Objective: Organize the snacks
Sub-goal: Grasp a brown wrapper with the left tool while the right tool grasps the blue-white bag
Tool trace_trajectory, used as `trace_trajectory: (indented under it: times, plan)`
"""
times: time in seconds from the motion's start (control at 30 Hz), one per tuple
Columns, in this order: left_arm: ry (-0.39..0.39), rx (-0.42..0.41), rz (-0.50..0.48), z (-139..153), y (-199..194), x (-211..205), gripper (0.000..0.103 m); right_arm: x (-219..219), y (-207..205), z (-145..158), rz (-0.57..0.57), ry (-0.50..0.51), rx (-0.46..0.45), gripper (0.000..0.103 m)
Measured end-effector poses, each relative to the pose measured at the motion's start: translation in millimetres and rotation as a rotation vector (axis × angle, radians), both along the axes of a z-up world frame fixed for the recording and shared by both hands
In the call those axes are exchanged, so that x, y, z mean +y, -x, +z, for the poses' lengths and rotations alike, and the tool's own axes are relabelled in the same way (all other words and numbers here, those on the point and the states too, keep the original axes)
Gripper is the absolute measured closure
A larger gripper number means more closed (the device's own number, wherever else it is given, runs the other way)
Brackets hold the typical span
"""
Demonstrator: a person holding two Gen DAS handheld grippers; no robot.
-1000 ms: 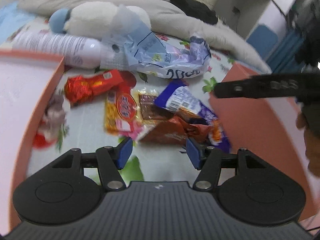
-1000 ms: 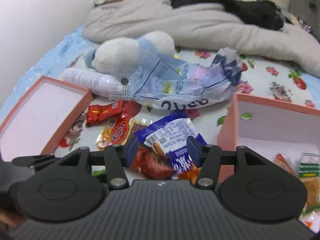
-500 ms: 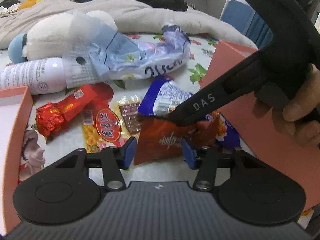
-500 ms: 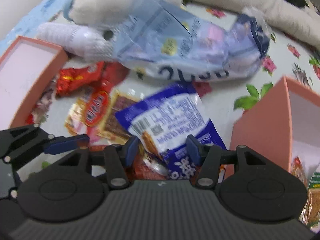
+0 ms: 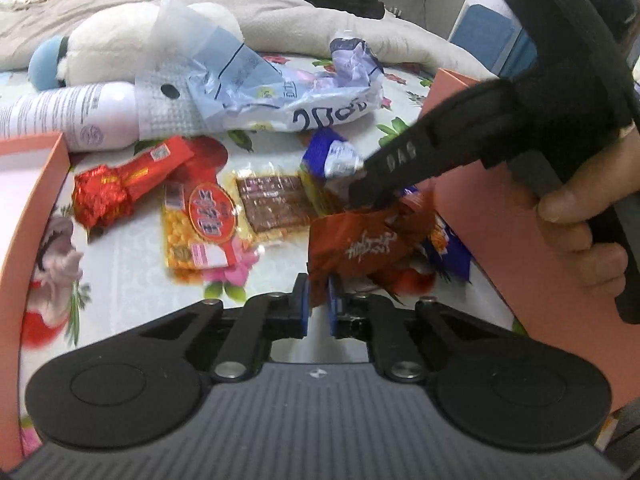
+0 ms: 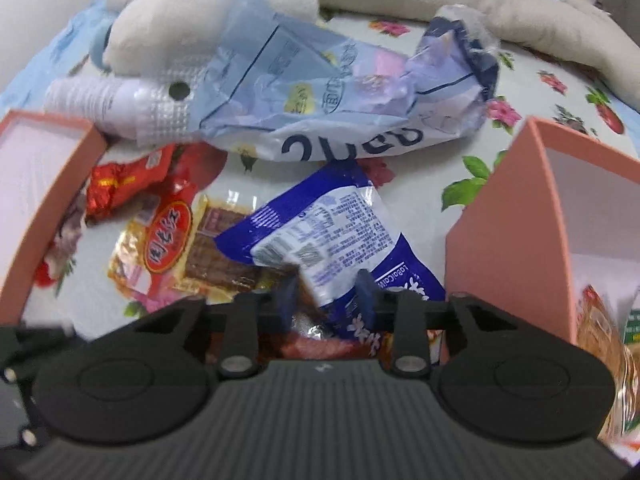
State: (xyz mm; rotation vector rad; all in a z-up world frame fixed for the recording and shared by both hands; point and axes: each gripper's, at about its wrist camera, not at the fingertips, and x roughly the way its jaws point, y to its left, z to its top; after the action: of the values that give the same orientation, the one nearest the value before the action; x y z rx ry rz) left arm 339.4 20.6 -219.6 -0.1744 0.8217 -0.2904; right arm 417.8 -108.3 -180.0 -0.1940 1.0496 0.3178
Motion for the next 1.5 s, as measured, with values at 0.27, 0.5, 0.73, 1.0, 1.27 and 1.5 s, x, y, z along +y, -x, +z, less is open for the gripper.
trace_trajectory:
  times: [0.27,0.5,0.73,1.0,1.27,1.5]
  plan:
    - [0.04,-0.03,0.035,19.6,43.6,-3.6,0.098,-5.1,22.3,28.8,-0.027,-0.044,-0.051,0.083]
    - [0.066,-0.037,0.087,47.3,90.5,-4.0,0.099,-11.0,60.4,58.3,-0.023,-0.118,-0.071,0.084]
    - [0.074,-0.042,0.121,69.9,145.4,-10.9,0.103,-24.0,101.4,82.8,-0.038,-0.204,-0.105,0.084]
    - [0.07,-0.042,0.147,82.0,196.1,-24.6,0.103,-26.2,149.1,98.1,-0.005,-0.23,-0.127,0.084]
    - [0.084,0.013,0.163,80.8,232.4,-24.2,0.103,-39.6,206.2,77.0,-0.007,-0.23,-0.062,0.084]
    - [0.095,0.049,0.183,81.8,215.8,-10.6,0.089,-68.6,238.9,62.6,-0.098,-0.295,0.01,0.084]
